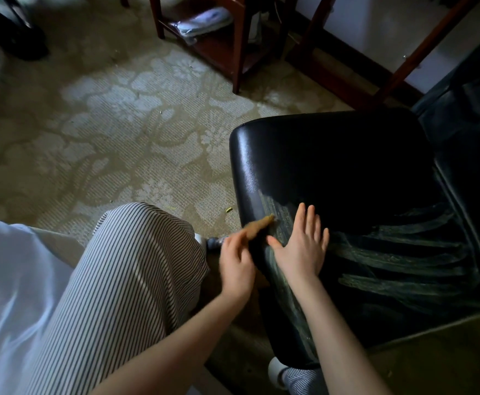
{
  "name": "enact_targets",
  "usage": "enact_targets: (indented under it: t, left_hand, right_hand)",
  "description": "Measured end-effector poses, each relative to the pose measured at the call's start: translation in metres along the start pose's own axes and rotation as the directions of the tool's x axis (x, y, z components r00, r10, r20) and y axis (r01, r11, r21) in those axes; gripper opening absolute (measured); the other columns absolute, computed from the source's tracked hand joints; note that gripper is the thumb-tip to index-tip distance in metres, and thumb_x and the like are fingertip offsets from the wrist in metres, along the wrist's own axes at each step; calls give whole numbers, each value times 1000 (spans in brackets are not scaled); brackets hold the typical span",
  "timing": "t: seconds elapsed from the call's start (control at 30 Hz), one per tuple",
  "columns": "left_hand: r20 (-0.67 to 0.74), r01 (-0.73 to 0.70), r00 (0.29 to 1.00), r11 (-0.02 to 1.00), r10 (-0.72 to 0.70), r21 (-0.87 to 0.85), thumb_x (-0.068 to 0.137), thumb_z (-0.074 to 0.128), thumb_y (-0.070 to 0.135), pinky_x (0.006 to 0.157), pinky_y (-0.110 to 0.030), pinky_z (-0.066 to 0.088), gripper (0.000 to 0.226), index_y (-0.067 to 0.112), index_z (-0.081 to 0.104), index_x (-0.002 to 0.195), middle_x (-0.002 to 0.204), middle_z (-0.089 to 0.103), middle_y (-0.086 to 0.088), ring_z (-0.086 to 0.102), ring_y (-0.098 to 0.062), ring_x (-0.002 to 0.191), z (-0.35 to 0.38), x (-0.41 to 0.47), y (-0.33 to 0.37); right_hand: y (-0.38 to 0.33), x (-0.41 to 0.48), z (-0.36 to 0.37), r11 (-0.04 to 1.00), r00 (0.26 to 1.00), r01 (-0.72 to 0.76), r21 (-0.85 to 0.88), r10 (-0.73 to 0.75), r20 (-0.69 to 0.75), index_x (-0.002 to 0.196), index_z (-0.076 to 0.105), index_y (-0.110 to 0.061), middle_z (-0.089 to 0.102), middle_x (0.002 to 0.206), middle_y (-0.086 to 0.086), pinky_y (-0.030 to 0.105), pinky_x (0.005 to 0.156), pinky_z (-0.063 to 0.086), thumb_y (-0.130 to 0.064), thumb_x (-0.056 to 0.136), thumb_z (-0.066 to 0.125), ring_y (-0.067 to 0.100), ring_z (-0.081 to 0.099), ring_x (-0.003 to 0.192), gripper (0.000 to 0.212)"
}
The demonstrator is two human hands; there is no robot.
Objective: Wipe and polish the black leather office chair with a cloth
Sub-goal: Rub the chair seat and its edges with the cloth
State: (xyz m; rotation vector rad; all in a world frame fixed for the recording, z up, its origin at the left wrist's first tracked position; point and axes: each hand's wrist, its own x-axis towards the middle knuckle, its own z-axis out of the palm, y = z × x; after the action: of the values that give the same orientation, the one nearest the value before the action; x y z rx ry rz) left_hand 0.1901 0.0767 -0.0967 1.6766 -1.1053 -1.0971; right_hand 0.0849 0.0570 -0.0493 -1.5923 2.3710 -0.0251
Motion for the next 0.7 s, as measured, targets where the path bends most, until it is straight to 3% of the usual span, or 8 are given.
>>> enact_targets:
  t: [0.03, 0.13, 0.23, 0.3, 0.4, 0.53, 0.7]
  left_hand:
    - [-47, 12, 999, 1000, -13, -20, 83, 43, -12, 102, -16, 35, 43, 8, 61, 117, 117, 56, -4, 50, -11, 109, -2, 11, 8]
    - [-134, 30, 991, 999, -31, -14, 89, 39, -8, 91, 0, 27, 50, 16, 55, 129, 120, 47, -1, 43, -7, 109, -9, 51, 30]
    - [-98, 17, 995, 998, -11, 65, 90, 39, -3, 100, -17, 30, 45, 18, 58, 126, 130, 46, -6, 44, -17, 120, -10, 94, 42]
    - [-37, -30, 999, 992, 35, 124, 89, 41, -1, 104, -25, 31, 38, 14, 62, 118, 129, 48, -9, 45, -22, 120, -4, 115, 48]
    - [18, -117, 993, 978, 116, 175, 86, 44, -1, 104, -29, 32, 35, 9, 61, 115, 123, 52, -11, 47, -26, 116, 12, 135, 54]
    - [64, -214, 977, 957, 205, 198, 90, 49, 4, 108, -39, 30, 34, 8, 60, 121, 126, 55, -13, 46, -29, 122, 34, 142, 55]
    - [90, -273, 962, 924, 258, 268, 94, 47, 9, 110, -35, 26, 35, 13, 58, 127, 130, 53, -14, 41, -31, 126, 38, 128, 39]
  right_hand:
    - [2, -4, 0, 999, 999, 36, 17, -35, -37, 150, 0, -16, -2, 158, 5, 39, 115, -2, -51, 84, 58, 21, 5, 145, 95]
    - [12, -17, 1, 994, 989, 109, -3, -109, -98, 150, 5, -13, 2, 157, 6, 39, 115, -5, -54, 84, 57, 21, 9, 145, 93]
    - [27, -24, -6, 993, 989, 109, -51, -113, -94, 149, 10, -12, 8, 157, 9, 41, 114, -7, -58, 81, 58, 24, 9, 145, 96]
    - [37, -25, -14, 992, 996, 83, -101, -84, -11, 150, -1, -14, -5, 157, 9, 40, 113, -11, -66, 81, 50, 24, -3, 145, 100]
    - [46, -24, -21, 994, 998, 16, -112, -9, 67, 149, -9, -16, -16, 156, 13, 39, 114, -11, -70, 79, 48, 26, -13, 144, 105]
    - [48, -25, -16, 998, 994, -60, -30, 62, 95, 150, -4, -18, -12, 157, 11, 40, 115, -6, -68, 78, 53, 26, -10, 144, 104]
    - [50, -17, -8, 997, 992, -74, -7, 74, 100, 150, -3, -17, -8, 157, 10, 39, 115, -2, -65, 81, 52, 26, -9, 145, 100]
